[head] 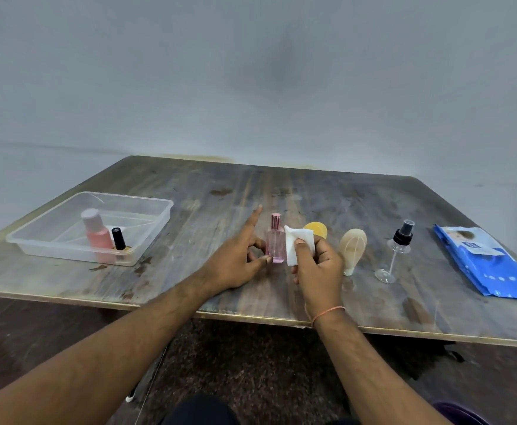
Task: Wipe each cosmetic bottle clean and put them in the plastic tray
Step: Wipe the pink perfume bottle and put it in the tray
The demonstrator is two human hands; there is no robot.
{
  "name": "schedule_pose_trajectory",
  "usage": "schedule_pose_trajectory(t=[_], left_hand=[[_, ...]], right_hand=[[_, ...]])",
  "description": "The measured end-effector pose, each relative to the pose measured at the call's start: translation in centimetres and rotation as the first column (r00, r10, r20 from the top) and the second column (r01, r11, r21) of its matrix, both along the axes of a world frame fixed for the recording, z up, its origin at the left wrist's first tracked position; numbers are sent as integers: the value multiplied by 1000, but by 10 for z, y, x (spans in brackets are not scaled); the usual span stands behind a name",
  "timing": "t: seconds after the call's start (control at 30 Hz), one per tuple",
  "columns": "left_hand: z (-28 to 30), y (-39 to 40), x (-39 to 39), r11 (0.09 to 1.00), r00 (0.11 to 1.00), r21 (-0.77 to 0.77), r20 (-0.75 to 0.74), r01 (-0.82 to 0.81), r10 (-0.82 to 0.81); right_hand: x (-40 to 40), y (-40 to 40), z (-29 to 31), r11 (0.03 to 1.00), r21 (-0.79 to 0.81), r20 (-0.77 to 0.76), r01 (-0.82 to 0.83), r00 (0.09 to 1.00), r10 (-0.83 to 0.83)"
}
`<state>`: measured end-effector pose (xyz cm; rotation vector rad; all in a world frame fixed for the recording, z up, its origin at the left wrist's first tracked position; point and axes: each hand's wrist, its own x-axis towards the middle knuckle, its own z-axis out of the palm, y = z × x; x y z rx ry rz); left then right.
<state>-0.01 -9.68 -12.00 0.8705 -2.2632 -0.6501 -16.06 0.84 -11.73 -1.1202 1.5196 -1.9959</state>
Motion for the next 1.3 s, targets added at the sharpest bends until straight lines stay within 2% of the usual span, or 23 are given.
schedule_pose_trajectory(t=[0.1, 0.2, 0.3, 0.47, 0.73, 0.97, 1.13, 1.2, 1.3], left_hand=[[1, -2, 4, 995, 985, 104, -167, -14, 31], [1, -1, 13, 973, 960, 222, -281, 60, 5], [2, 7, 22, 977, 969, 187, -241, 106, -59], [0, 13, 30, 965, 971, 189, -192, 181, -145], [-2, 14, 30, 959, 975, 228, -184, 167, -126], [3, 22, 29, 974, 989, 202, -130, 100, -75], [5, 22, 22, 998, 995, 33, -79, -60, 62], [4, 21, 19, 997, 994, 1, -80, -73, 73], [3, 20, 22, 999, 993, 39, -115, -34, 38]], right_hand=[[0, -1, -2, 999, 36, -49, 17, 999, -15], [-1, -6, -8, 995, 91, -168, 42, 985, -26], [-1, -12, -15, 986, 163, -265, 45, 964, -1], [0, -10, -10, 973, 229, -325, 26, 944, 51], [2, -8, -7, 934, 272, -213, -230, 933, 292], [3, -7, 0, 921, 220, -52, -321, 939, 340], [8, -5, 5, 928, 189, 27, -320, 947, 321], [8, -4, 5, 928, 194, 16, -317, 947, 321], [8, -1, 5, 924, 180, 35, -338, 941, 337]])
